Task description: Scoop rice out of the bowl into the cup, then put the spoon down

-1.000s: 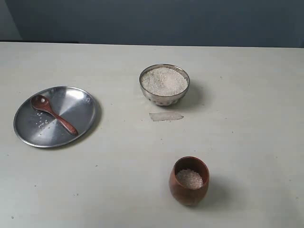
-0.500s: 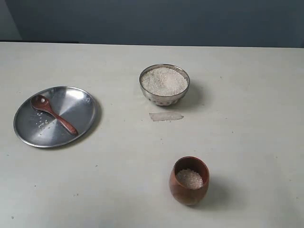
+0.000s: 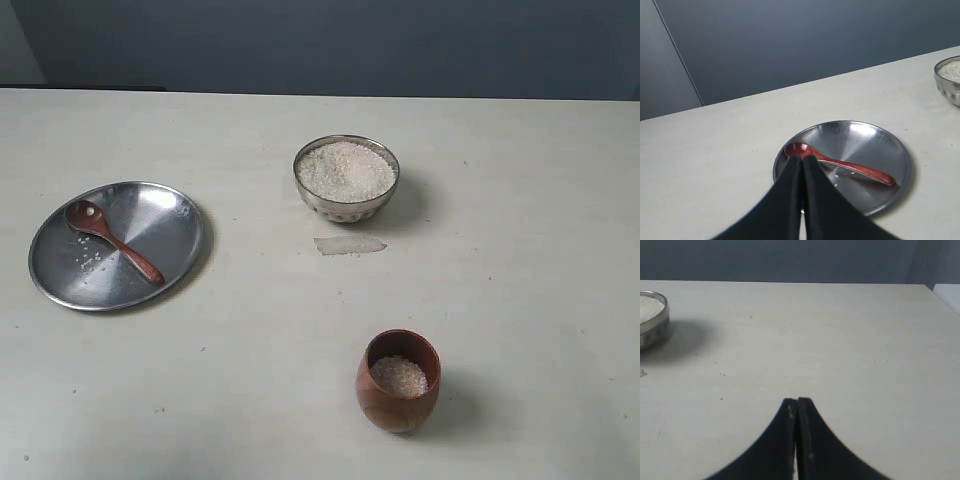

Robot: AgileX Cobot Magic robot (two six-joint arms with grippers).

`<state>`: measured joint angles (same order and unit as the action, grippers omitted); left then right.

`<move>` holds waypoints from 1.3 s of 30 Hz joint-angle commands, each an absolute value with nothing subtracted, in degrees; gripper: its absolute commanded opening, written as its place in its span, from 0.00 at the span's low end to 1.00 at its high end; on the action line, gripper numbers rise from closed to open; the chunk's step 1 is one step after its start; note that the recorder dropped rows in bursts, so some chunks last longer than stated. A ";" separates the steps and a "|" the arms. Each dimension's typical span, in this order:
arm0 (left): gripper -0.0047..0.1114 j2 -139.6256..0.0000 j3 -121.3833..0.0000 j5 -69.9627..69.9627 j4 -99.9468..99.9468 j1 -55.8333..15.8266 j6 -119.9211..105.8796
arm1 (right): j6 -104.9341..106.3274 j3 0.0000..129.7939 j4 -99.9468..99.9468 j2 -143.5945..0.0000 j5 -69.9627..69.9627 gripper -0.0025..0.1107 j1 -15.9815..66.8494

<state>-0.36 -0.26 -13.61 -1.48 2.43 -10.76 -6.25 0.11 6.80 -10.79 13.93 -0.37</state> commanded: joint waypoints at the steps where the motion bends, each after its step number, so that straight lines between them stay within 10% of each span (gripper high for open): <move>1: 0.04 0.00 0.00 -13.72 -1.21 2.19 -8.94 | -6.21 0.00 6.80 -10.61 13.11 0.02 -0.58; 39: 0.04 0.00 0.00 -14.24 -1.10 2.19 -4.66 | -6.21 0.00 6.80 -10.61 13.11 0.02 -0.58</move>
<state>-0.27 -0.26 -14.50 -1.17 2.43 -5.03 -6.31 0.11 6.69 -10.79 13.93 -0.37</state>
